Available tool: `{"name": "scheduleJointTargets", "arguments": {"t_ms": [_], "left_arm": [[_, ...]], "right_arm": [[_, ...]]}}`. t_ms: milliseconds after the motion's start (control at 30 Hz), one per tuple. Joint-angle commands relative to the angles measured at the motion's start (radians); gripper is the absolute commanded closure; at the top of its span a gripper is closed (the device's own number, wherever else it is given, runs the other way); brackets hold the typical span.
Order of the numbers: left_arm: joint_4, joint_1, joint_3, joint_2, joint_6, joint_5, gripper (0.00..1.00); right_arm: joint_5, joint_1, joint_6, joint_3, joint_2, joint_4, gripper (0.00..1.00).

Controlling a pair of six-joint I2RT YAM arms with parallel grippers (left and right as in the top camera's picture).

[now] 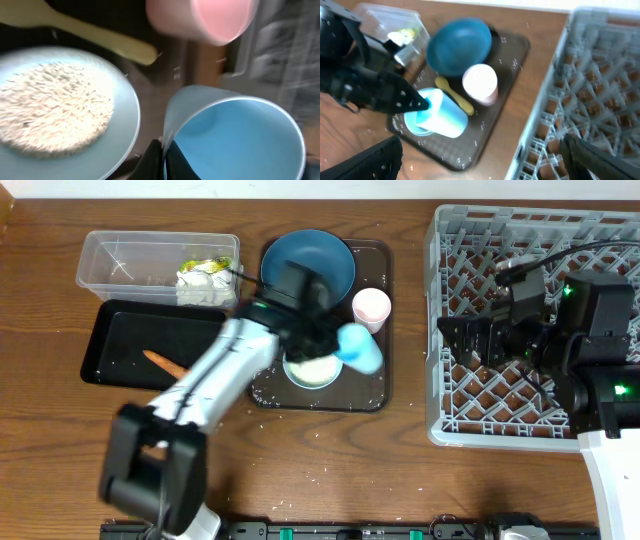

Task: Sort waste into correct bins and load items into the dishwasher rack
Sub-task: 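Grasp the light-blue cup with left gripper and lift it, then hand light-blue cup from left gripper to right gripper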

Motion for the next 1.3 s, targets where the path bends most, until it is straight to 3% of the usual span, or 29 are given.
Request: {"name": "scheduleJointTargets", "arguments": {"t_ms": [0,267,500,700,1000,1267], "left_arm": [[0.005,0.135,0.041,-0.074,-0.029,0.307,0.94],[0.108,0.321,0.041,-0.087,-0.054,0.759,0.94],[0.115,0.334,0.041,-0.087,-0.053,0.846,0.94],[0.114,0.322,0.041,-0.087,-0.054,0.845,0.94],[0.114,0.271,0.041,-0.087,-0.058,0.816,0.94],[0.114,0.267,0.041,-0.087,-0.058,0.816,0.94]], "right_arm": [[-0.111,0.007,0.011,0.015,0.015,0.058,0.01],[-0.508,0.008,-0.026,0.015,0.157,0.24,0.01],[-0.825,0.028,-0.025,0.015,0.318,0.388,0.04],[-0.795,0.125,-0.018,0.015,0.394,0.452,0.09],[-0.624,0.258,0.132,0.015,0.444,0.615,0.12],[-0.593,0.289,0.163,0.015,0.448,0.645,0.31]]}}
